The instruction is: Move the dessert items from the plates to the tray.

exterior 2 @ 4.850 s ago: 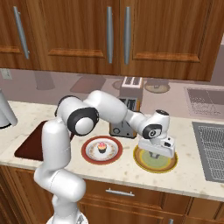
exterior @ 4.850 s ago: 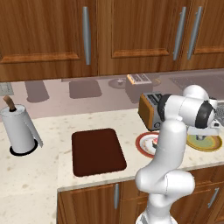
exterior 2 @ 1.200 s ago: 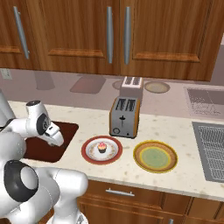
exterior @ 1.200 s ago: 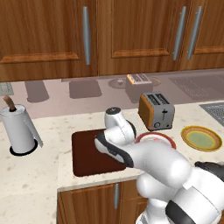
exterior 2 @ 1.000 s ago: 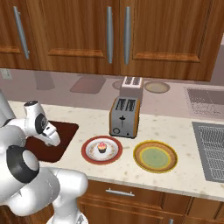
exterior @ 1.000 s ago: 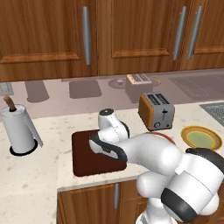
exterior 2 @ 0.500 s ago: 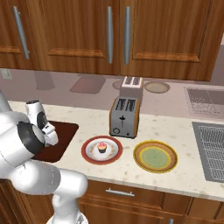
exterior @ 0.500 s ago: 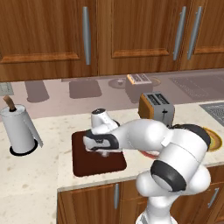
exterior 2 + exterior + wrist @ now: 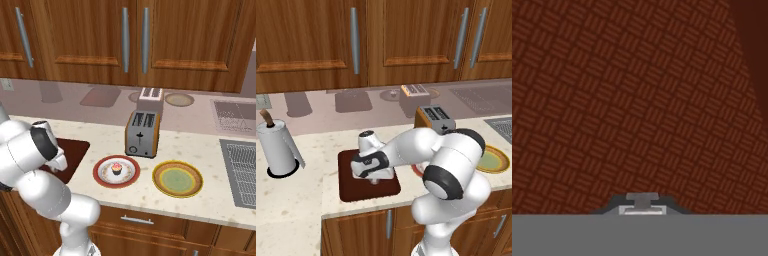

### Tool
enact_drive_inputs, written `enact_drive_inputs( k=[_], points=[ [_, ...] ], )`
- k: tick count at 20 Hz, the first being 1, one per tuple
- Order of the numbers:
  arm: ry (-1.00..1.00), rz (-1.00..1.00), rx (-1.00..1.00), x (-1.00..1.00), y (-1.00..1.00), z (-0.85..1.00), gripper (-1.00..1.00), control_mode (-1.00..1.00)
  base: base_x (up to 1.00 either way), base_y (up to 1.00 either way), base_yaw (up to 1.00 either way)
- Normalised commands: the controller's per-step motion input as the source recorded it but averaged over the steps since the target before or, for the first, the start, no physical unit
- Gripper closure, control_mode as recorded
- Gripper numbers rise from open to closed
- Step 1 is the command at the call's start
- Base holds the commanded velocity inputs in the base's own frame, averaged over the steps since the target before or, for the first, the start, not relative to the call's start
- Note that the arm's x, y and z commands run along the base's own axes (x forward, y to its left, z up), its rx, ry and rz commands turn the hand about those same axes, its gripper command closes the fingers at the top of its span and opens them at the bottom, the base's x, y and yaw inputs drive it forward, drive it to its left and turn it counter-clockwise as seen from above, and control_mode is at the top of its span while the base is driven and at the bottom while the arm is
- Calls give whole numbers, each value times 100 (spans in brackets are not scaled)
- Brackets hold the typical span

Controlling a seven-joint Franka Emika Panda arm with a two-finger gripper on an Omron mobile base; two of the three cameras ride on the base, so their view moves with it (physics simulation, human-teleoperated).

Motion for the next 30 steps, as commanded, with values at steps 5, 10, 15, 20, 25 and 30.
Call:
enact_drive_inputs(
  k=[5, 10, 15, 20, 25, 30],
  points=[
    [1, 0, 0, 0, 0, -12, -100, -100, 0, 0, 0],
    [0, 0, 0, 0, 0, 0, -100, -100, 0, 0, 0],
    [-1, 0, 0, 0, 0, 1, -100, -100, 0, 0, 0],
    [-1, 0, 0, 0, 0, 19, -100, -100, 0, 0, 0],
    [-1, 0, 0, 0, 0, 43, -100, -100, 0, 0, 0],
    [-2, 0, 0, -2, -19, 43, -100, -100, 0, 0, 0]
  ],
)
